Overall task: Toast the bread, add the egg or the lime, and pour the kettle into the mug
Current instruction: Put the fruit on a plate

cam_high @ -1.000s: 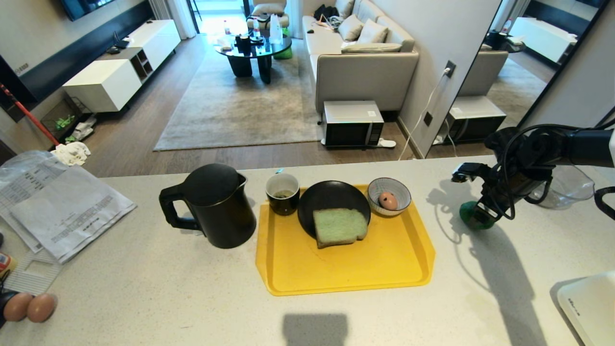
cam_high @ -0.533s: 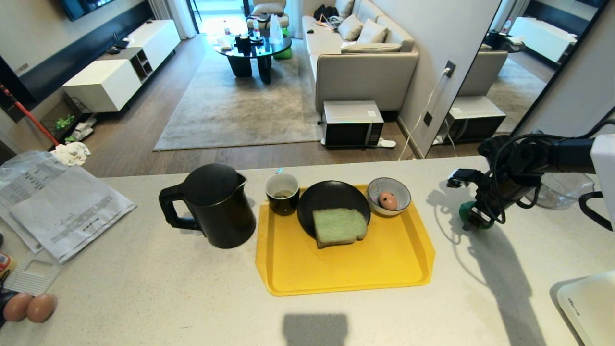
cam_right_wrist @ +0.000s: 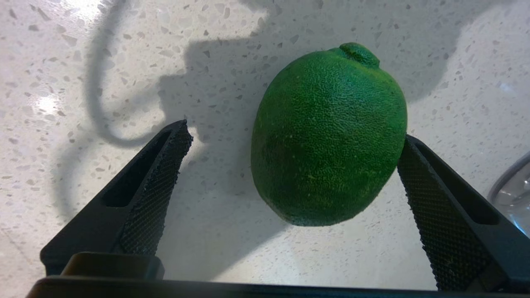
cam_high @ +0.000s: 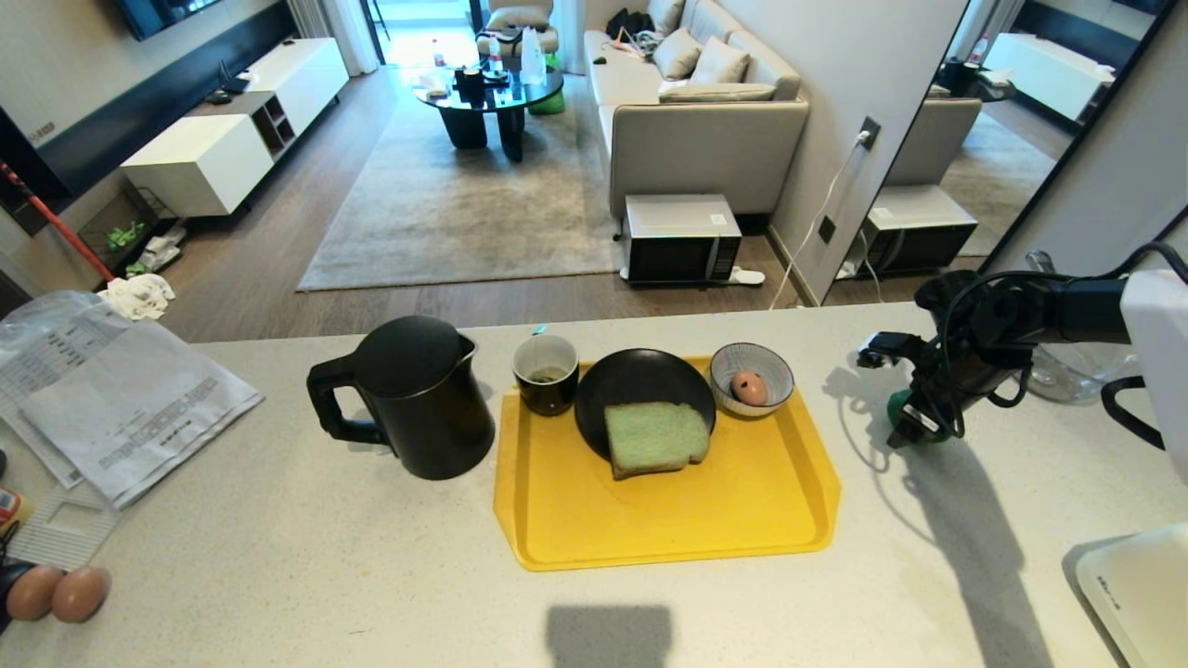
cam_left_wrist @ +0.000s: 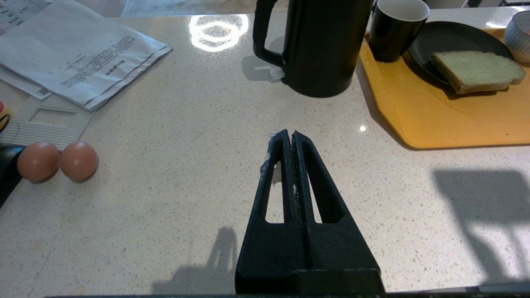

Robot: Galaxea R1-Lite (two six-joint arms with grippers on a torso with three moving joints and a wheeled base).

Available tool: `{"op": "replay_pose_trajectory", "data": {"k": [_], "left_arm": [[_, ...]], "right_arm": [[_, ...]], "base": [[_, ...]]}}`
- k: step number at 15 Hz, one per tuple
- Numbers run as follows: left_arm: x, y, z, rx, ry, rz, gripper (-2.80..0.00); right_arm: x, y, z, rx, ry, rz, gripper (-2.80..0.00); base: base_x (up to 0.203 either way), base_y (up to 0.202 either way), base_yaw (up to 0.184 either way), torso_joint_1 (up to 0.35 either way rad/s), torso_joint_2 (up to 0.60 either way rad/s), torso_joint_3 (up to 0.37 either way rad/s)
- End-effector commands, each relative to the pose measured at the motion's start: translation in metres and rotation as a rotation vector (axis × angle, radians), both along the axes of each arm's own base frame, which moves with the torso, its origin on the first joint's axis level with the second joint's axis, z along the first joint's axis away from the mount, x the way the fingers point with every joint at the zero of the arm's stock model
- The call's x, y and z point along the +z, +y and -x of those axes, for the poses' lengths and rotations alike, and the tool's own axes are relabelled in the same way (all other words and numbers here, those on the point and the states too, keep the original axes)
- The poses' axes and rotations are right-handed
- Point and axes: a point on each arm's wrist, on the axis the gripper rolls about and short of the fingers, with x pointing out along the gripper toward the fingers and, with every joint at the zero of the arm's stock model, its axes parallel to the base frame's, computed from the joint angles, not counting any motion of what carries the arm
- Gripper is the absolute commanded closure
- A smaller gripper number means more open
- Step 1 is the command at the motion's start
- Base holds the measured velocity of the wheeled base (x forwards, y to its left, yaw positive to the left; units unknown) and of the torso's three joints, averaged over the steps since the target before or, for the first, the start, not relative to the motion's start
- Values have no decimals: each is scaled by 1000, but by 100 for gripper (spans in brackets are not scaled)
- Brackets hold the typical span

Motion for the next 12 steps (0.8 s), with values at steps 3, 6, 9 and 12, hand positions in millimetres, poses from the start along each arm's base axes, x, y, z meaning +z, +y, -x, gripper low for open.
{"op": "replay_pose_trajectory", "data": {"k": [3,6,9,12], "left_arm": [[-4,0,-1,1,11,0,0],[-4,0,-1,1,11,0,0],[-4,0,-1,1,11,0,0],[-4,0,-1,1,11,0,0]], "right_arm": [[-11,0,-4,4,9,4,-280],[-14,-1,-5,4,13,3,-280],[-15,-1,-6,4,12,3,-280],[-14,-3,-6,-2,9,4,-280]], "base": [[0,0,0,0,0,0],[0,0,0,0,0,0],[0,0,0,0,0,0],[0,0,0,0,0,0]]}}
